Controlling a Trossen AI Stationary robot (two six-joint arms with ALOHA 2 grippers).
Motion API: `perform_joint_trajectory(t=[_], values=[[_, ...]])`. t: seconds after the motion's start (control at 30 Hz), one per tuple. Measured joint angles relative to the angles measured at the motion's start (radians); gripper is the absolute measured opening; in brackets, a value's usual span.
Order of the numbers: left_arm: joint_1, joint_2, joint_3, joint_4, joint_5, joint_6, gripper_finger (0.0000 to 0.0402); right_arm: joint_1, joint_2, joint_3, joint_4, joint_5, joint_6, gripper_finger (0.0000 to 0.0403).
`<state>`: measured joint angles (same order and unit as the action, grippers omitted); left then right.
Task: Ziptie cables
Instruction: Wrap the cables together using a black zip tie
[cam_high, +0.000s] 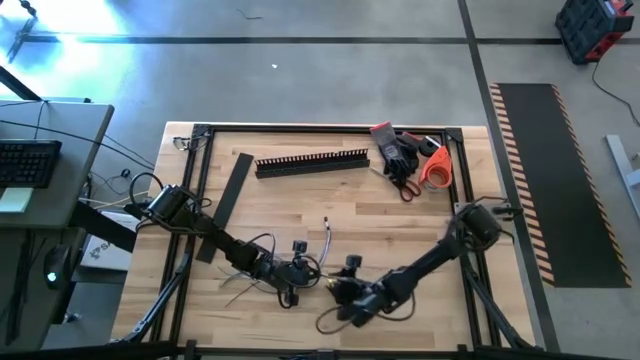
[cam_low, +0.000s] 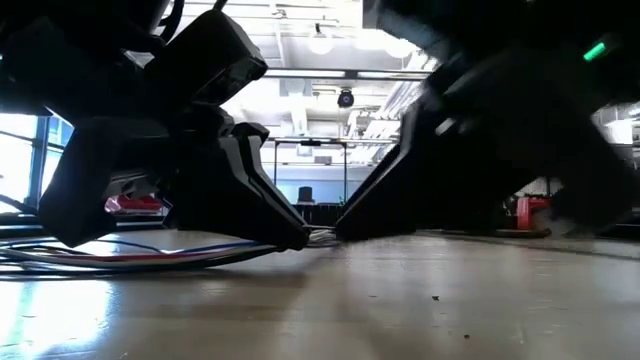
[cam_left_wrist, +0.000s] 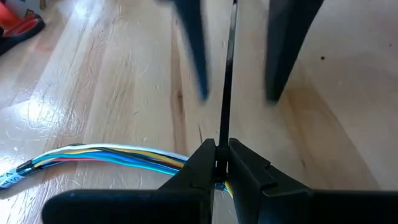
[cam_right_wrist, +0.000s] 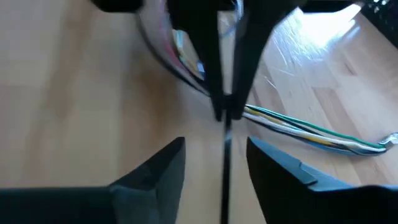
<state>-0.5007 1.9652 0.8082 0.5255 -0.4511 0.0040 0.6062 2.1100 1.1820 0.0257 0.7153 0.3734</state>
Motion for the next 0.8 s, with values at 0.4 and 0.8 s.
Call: perform_joint_trajectory(t=[0.4,0.8], values=[[-0.001,0.000,0.000,0.002,0.002,0.000,0.0014,-0.037,0.063,0.000,0.126,0.012,-0.016,0.0076],[-0.004,0.000,0.000,0.003,0.003,0.000,0.0014,-0.019,0.063,0.000,0.125,0.062,-0.042,0.0031]])
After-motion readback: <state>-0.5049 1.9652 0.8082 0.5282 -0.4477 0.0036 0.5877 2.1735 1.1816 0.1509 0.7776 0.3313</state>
